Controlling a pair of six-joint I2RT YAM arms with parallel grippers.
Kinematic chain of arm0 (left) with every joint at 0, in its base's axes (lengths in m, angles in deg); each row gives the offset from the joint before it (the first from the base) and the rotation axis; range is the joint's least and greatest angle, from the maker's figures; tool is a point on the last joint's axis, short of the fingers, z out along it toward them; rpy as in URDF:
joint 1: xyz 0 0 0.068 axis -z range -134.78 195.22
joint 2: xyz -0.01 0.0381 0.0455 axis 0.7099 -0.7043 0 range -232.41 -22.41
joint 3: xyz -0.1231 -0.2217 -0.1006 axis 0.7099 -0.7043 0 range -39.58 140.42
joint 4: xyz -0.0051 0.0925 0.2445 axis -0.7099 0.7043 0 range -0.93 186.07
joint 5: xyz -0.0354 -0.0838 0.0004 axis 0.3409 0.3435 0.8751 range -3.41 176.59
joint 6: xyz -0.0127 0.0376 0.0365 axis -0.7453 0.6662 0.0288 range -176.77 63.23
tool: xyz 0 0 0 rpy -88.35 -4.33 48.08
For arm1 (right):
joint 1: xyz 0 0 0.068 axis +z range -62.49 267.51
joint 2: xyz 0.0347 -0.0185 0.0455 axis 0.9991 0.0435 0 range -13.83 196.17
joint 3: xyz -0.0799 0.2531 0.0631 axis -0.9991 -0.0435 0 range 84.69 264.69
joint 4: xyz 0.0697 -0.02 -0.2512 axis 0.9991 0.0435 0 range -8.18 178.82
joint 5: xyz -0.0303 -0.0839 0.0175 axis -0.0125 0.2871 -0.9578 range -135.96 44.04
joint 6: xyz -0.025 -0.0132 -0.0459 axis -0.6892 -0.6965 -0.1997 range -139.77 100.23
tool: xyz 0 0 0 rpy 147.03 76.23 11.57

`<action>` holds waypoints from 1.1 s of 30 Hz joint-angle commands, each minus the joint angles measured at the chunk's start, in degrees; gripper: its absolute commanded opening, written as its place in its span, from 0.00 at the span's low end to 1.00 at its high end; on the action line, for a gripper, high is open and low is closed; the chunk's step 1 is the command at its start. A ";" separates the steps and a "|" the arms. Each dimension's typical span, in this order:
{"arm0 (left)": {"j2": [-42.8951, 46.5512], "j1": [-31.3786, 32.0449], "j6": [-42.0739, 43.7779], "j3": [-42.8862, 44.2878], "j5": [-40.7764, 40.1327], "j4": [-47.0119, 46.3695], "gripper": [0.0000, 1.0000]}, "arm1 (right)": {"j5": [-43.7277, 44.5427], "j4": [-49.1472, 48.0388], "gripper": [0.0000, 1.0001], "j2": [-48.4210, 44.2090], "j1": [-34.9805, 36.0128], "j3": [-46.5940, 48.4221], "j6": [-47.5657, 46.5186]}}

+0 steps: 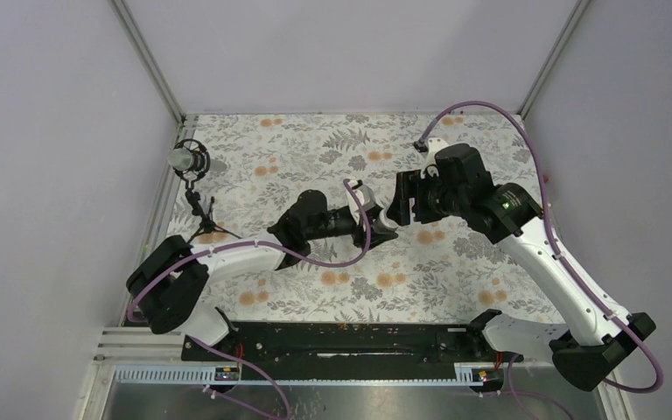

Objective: Sort the pills into containers

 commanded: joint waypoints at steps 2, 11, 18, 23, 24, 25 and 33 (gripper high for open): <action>2.70 0.15 2.16 -0.32 3.97 -5.55 0.00 | -3.90 0.95 0.69 -0.23 0.48 2.02 -2.61; 2.45 0.15 2.17 0.05 5.54 -5.37 0.00 | -4.83 -0.47 0.63 -0.32 0.50 1.44 -2.07; 1.95 0.15 1.93 1.27 5.83 -3.33 0.00 | -5.69 -1.23 0.41 0.22 0.45 1.29 -2.27; 1.75 0.17 3.40 5.59 4.70 4.30 0.00 | -7.49 -1.25 0.34 0.78 0.48 1.12 -3.59; 1.68 0.18 4.53 6.43 4.07 7.08 0.00 | -7.75 -1.27 0.34 0.81 0.50 1.12 -4.04; 1.45 0.19 5.10 7.35 3.64 9.12 0.00 | -7.92 -1.29 0.34 0.82 0.51 1.07 -4.75; 0.33 0.23 3.47 12.15 2.37 16.80 0.00 | -8.30 -2.26 0.34 0.00 0.56 -0.56 -7.98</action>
